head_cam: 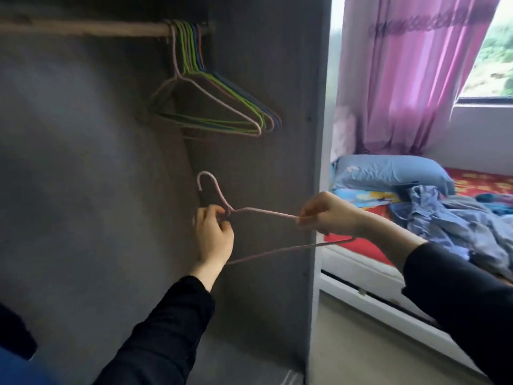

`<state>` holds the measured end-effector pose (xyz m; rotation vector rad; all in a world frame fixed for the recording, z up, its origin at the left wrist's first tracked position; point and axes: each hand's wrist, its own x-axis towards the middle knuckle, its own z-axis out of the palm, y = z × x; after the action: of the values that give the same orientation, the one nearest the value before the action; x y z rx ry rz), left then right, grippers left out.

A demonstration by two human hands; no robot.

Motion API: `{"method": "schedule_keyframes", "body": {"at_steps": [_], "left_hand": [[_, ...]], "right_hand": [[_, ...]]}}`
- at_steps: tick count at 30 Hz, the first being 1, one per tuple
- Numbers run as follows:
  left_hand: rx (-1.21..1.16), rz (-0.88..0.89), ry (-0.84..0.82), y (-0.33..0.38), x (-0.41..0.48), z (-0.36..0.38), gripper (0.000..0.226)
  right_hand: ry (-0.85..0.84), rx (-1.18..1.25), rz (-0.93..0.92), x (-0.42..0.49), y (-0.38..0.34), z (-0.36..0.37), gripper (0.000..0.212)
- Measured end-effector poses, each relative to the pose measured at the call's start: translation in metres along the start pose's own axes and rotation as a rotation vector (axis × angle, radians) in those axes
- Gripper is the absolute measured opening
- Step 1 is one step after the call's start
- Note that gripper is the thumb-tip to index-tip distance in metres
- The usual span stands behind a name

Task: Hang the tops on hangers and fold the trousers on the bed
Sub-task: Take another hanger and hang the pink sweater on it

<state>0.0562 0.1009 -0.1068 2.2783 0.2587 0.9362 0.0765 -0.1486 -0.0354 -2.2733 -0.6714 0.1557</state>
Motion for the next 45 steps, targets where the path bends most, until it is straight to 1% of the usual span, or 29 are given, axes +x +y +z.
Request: {"method": "schedule_keyframes", "body": {"at_steps": [3, 7, 10, 13, 15, 16, 18, 20, 23, 25, 28, 31, 35, 36, 38, 40, 41, 44, 45], "left_hand": [[0.003, -0.031, -0.181, 0.011, -0.056, 0.045, 0.020], [-0.002, 0.014, -0.432, 0.048, -0.113, 0.106, 0.017], [-0.020, 0.061, -0.615, 0.096, -0.143, 0.161, 0.017], [-0.001, 0.089, -0.722, 0.156, -0.170, 0.215, 0.023], [-0.020, 0.093, -0.781, 0.200, -0.191, 0.252, 0.027], [-0.031, 0.096, -0.808, 0.223, -0.201, 0.271, 0.025], [-0.045, 0.117, -0.849, 0.269, -0.222, 0.304, 0.021], [-0.066, 0.167, -0.895, 0.315, -0.241, 0.339, 0.020], [-0.079, 0.259, -0.936, 0.373, -0.257, 0.381, 0.022], [-0.087, 0.316, -0.962, 0.412, -0.264, 0.413, 0.022], [-0.111, 0.382, -0.997, 0.470, -0.272, 0.468, 0.023], [-0.113, 0.448, -1.025, 0.507, -0.272, 0.515, 0.025], [-0.137, 0.480, -1.065, 0.563, -0.273, 0.605, 0.024], [-0.147, 0.481, -1.077, 0.577, -0.274, 0.626, 0.025], [-0.149, 0.492, -1.111, 0.603, -0.277, 0.665, 0.028], [-0.142, 0.501, -1.147, 0.627, -0.282, 0.703, 0.029], [-0.143, 0.503, -1.159, 0.640, -0.285, 0.722, 0.028], [-0.140, 0.510, -1.193, 0.673, -0.301, 0.777, 0.027], [-0.135, 0.500, -1.205, 0.682, -0.307, 0.796, 0.027]], "right_hand": [[-0.111, -0.012, 0.150, -0.044, 0.048, -0.023, 0.020], [-0.195, -0.036, 0.375, -0.105, 0.110, -0.065, 0.006], [-0.210, -0.047, 0.529, -0.156, 0.153, -0.103, 0.008], [-0.190, -0.080, 0.630, -0.206, 0.192, -0.142, 0.011], [-0.128, -0.086, 0.683, -0.239, 0.218, -0.170, 0.008], [-0.092, -0.077, 0.701, -0.255, 0.232, -0.184, 0.008], [-0.042, -0.054, 0.731, -0.286, 0.260, -0.209, 0.016], [0.015, -0.033, 0.764, -0.316, 0.290, -0.235, 0.015], [0.149, 0.003, 0.796, -0.349, 0.330, -0.266, 0.024], [0.266, 0.015, 0.809, -0.366, 0.358, -0.290, 0.022], [0.497, 0.045, 0.823, -0.383, 0.408, -0.330, 0.019], [0.709, 0.124, 0.777, -0.390, 0.442, -0.364, 0.014], [0.943, 0.234, 0.736, -0.397, 0.506, -0.424, 0.007], [0.992, 0.223, 0.747, -0.400, 0.523, -0.435, 0.007], [1.079, 0.075, 0.781, -0.406, 0.559, -0.450, 0.022], [1.136, -0.022, 0.839, -0.411, 0.598, -0.462, 0.033], [1.142, 0.009, 0.874, -0.412, 0.620, -0.470, 0.034], [1.106, 0.324, 1.008, -0.409, 0.687, -0.503, 0.032], [1.106, 0.369, 1.058, -0.407, 0.711, -0.512, 0.034]]}}
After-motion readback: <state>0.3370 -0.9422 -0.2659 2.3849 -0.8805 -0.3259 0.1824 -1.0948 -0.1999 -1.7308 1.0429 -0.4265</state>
